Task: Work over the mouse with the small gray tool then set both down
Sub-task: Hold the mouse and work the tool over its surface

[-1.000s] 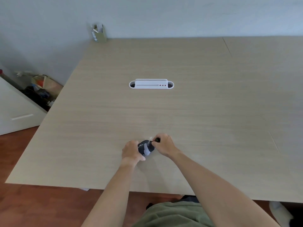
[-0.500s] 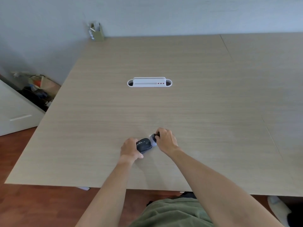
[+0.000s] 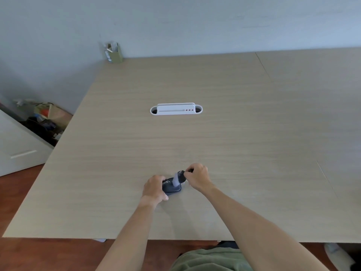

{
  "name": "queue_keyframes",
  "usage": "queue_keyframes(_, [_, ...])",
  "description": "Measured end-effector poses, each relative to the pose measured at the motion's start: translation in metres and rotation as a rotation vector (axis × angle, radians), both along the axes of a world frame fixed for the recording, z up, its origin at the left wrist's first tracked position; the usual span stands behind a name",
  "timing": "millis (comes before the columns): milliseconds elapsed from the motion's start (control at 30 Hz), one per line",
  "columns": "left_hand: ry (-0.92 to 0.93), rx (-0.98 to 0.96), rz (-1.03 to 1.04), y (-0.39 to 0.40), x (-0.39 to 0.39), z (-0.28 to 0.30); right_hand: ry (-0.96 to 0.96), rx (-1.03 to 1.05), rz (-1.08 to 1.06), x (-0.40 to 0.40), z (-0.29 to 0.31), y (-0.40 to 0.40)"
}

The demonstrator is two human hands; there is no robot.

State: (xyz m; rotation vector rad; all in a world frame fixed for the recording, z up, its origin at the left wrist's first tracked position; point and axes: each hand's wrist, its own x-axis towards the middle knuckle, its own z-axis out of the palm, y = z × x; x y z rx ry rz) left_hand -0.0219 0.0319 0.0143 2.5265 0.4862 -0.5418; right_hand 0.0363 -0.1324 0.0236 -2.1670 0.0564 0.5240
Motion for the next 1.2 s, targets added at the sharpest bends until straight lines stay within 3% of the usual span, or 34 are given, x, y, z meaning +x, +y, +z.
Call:
queue_keyframes(133, [0.012,-0.002,-0.048,0.002,0.002,0.001,0.148,0.051,0.131,-0.007,0.002,0.003])
queue_keyframes(333, [0.016,0.013,-0.072,0.003,0.002,-0.003,-0.064,-0.188,0.039,-0.010,0.005,0.004])
queue_keyframes(500, [0.010,0.045,-0.106,0.004,0.004,-0.002,0.025,-0.025,0.096,-0.009,0.010,0.012])
queue_keyframes(667, [0.019,0.047,-0.117,0.007,0.004,-0.005,-0.020,-0.205,0.080,-0.012,0.003,0.003])
queue_keyframes(767, [0.013,0.047,-0.127,0.007,0.005,-0.005,-0.054,-0.105,0.034,-0.011,0.006,0.005])
queue_keyframes(867, [-0.001,0.029,-0.132,0.007,0.007,-0.006,0.035,-0.020,0.137,-0.012,0.005,0.009])
queue_keyframes(1067, [-0.007,0.052,-0.150,0.008,0.007,-0.011,-0.054,-0.182,0.089,-0.014,-0.004,0.001])
queue_keyframes(1200, [-0.020,0.051,-0.174,0.008,0.008,-0.011,-0.043,-0.040,0.069,-0.012,-0.001,0.006])
